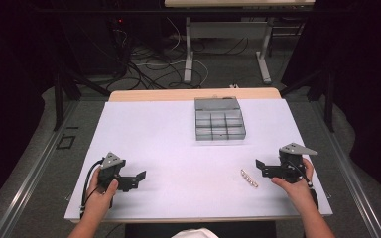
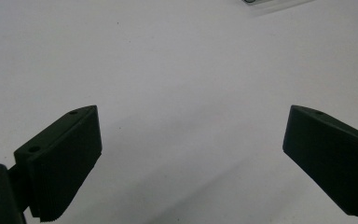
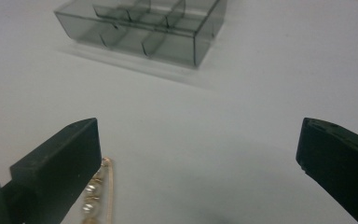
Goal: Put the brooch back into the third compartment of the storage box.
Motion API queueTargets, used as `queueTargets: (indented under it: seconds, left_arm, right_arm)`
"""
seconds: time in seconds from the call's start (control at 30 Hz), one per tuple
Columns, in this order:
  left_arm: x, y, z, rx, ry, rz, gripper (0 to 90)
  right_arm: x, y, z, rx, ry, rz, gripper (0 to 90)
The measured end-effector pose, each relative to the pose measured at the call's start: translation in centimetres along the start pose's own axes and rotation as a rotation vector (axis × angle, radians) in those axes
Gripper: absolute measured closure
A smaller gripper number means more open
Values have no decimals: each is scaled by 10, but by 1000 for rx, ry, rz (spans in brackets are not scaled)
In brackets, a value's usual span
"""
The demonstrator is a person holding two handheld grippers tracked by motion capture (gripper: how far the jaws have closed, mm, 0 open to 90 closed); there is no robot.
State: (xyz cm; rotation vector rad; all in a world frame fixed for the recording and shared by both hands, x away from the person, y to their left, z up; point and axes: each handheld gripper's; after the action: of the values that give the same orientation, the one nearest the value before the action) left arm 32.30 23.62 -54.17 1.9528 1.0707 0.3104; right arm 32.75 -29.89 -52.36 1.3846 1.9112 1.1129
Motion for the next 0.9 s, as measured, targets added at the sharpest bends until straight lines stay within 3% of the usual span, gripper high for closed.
queueTargets:
  seconds: [0.13, 0.3, 0.63, 0.67, 0.9]
  left_arm:
    - [-1, 0, 1, -7, -9, -11, 42]
    - [-2, 1, 1, -13, -11, -10, 42]
    - [-1, 0, -3, -15, -2, -5, 42]
    - [-3, -1, -2, -30, 3, -21, 42]
    - [-3, -1, -2, -33, 4, -17, 42]
  right_arm:
    - [9, 5, -12, -41, 26, -1, 0]
    - [14, 7, -14, -21, 41, -20, 42]
    - [23, 14, -17, -15, 26, -85, 110]
    - [24, 15, -18, -10, 28, -97, 121]
    - [32, 18, -20, 12, 68, -145, 151]
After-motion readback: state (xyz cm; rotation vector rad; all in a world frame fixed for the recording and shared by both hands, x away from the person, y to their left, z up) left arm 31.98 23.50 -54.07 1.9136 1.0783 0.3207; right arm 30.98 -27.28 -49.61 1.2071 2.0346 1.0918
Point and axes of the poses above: each handheld gripper's, and its own axes: z roughly forward along the jaws, y roughly out of its top, x roughly to its left, and after that the axes turned 4 degrees about -y, right-handed
